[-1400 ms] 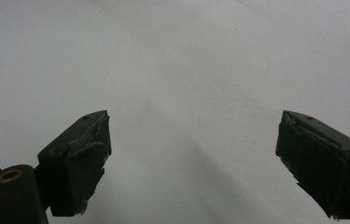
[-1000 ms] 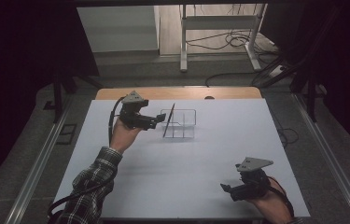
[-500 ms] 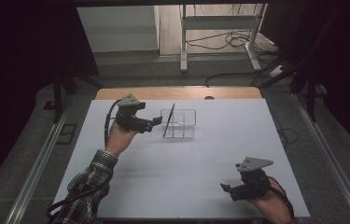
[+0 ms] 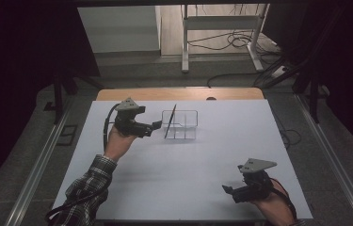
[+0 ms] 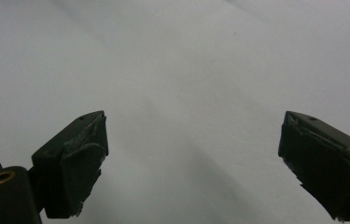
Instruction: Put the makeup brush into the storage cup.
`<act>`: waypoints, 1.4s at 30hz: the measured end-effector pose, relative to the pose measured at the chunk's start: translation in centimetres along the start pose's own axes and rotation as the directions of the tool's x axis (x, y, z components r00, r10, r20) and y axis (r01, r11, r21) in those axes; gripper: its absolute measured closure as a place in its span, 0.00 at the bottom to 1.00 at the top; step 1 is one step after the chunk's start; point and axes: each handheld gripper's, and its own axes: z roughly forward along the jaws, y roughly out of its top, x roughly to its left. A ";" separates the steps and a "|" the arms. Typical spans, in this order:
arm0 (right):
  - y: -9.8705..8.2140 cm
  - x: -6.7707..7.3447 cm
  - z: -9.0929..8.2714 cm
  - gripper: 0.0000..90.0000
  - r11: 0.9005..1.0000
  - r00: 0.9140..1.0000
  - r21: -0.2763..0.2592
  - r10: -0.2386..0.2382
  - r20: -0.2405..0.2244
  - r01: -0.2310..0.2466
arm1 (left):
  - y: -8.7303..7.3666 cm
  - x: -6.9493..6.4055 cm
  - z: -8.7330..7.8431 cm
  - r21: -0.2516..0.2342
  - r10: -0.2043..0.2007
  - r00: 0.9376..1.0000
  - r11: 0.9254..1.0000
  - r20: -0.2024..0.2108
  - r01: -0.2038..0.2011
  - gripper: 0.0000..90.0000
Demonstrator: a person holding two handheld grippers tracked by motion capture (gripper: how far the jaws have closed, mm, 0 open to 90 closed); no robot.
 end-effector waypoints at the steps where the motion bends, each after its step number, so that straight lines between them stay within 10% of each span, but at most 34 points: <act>1: 0.0 0.0 0.0 0.09 1.000 1.000 -0.001 0.001 0.000 -0.001 | 0.0 0.0 -0.1 0.000 0.001 1.000 1.000 0.001 -0.001 0.04; 42: 0.0 0.1 0.1 0.07 1.000 1.000 0.001 -0.018 0.010 0.018 | -3.6 -0.7 -2.2 -0.049 -0.019 1.000 0.999 0.009 0.019 0.04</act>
